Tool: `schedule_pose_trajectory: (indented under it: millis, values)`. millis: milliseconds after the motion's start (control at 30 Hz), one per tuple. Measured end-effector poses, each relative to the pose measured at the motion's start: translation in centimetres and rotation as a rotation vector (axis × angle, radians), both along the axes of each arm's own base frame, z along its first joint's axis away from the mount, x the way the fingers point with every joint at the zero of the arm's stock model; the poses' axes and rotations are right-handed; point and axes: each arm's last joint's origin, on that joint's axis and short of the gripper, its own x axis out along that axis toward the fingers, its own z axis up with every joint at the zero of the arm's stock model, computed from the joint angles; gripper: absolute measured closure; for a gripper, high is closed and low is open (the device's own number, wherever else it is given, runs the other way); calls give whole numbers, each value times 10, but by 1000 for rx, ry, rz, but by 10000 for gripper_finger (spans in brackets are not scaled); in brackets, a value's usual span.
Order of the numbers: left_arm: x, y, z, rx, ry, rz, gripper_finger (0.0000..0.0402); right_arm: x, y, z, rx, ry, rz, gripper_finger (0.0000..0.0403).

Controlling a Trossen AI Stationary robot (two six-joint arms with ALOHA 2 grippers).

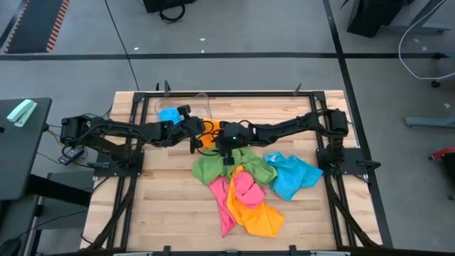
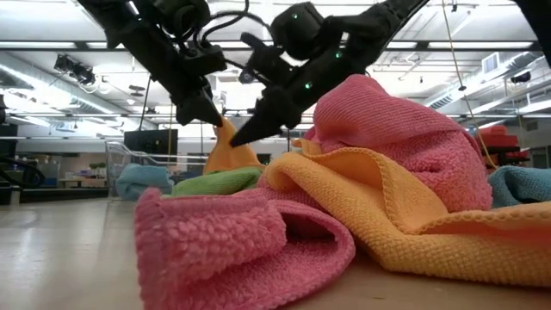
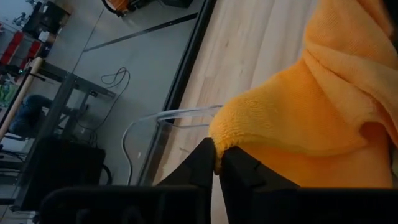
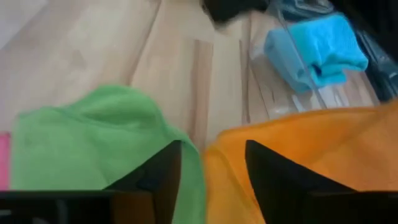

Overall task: Fold microfiber towels
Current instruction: Fold the top orange microfiber towel

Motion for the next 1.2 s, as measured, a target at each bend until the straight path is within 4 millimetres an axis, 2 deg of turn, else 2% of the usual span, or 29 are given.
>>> schedule_pose_trajectory:
  millis: [133, 333, 567, 767, 967, 1200]
  values:
    - [0, 0, 0, 0, -1, 0, 367, 3, -12, -6, 15, -25, 14, 194]
    - [0, 0, 0, 0, -3, 0, 379, 12, -27, -20, 76, -11, 32, 198]
    - [0, 0, 0, 0, 0, 0, 380, 30, -31, -40, 133, 45, 56, 200]
    - [0, 0, 0, -1, 5, 1, 370, 36, -32, -43, 139, 90, 56, 233]
    - [0, 0, 0, -2, 6, 1, 383, 35, -32, -38, 145, 88, 50, 273]
    - [0, 0, -1, -3, 7, 0, 380, 32, -31, -29, 155, 95, 43, 278]
